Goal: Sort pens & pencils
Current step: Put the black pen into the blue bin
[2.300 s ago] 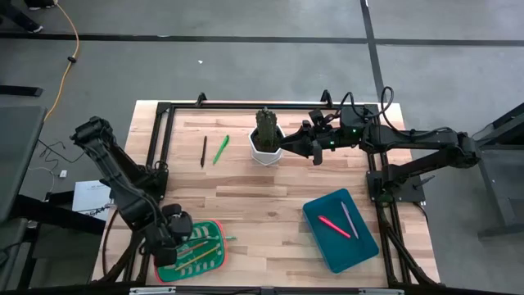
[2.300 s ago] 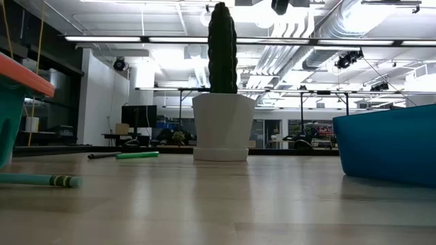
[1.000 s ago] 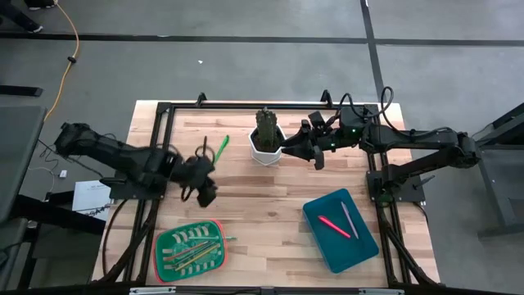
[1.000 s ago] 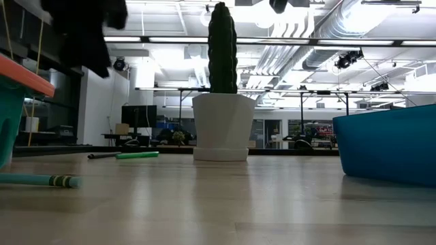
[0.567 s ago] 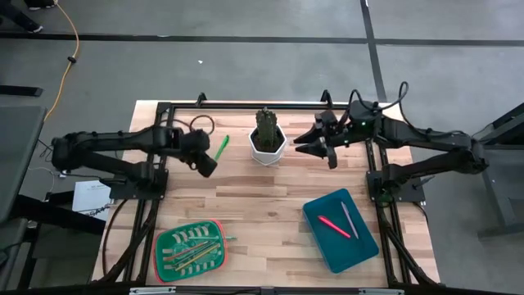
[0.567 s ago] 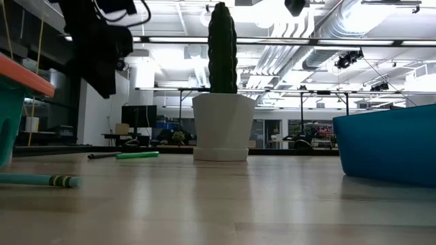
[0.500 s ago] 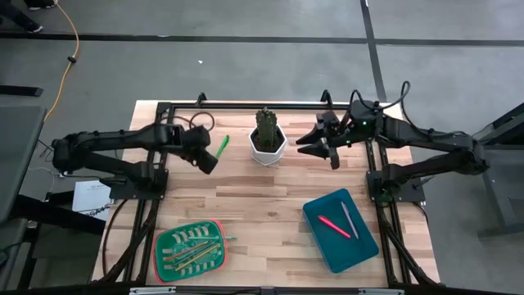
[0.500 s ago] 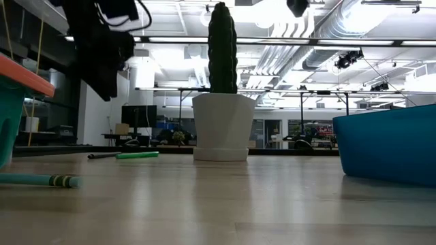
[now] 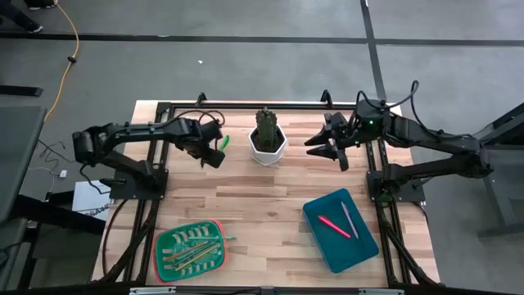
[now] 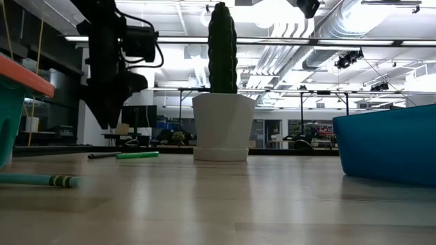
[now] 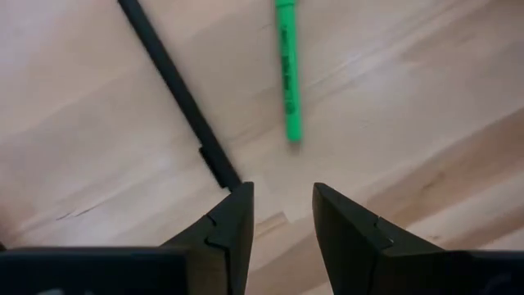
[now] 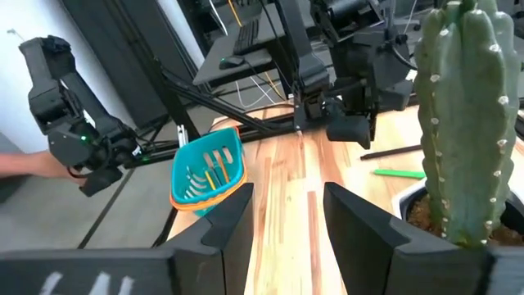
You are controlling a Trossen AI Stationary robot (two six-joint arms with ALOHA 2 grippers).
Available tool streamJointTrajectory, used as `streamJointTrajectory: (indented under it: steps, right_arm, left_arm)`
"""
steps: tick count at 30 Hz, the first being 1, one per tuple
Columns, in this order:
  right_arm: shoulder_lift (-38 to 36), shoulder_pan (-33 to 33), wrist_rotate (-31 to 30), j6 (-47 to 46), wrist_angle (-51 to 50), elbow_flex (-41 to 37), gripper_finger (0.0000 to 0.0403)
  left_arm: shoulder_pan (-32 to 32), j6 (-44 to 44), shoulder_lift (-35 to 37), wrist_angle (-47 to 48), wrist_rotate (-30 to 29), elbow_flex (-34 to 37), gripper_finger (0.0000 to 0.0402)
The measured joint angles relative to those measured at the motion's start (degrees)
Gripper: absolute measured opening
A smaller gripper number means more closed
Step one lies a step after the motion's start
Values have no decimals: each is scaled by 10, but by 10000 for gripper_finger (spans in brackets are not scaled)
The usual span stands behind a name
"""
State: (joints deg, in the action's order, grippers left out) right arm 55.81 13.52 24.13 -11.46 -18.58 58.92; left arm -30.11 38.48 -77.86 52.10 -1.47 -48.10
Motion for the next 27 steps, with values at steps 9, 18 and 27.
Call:
streamJointTrajectory:
  steps: [9, 18, 27]
  right_arm:
    - [0, 0, 2, 0, -1, 0, 140]
    - [0, 0, 3, 0, -1, 0, 140]
    - [0, 0, -11, 2, -1, 0, 140]
  left_arm:
    - [-43, 10, -23, 4, -24, 0, 115]
    - [-112, 1, -23, -2, -5, 0, 115]
    - [-140, -9, -33, -25, 9, 0, 115]
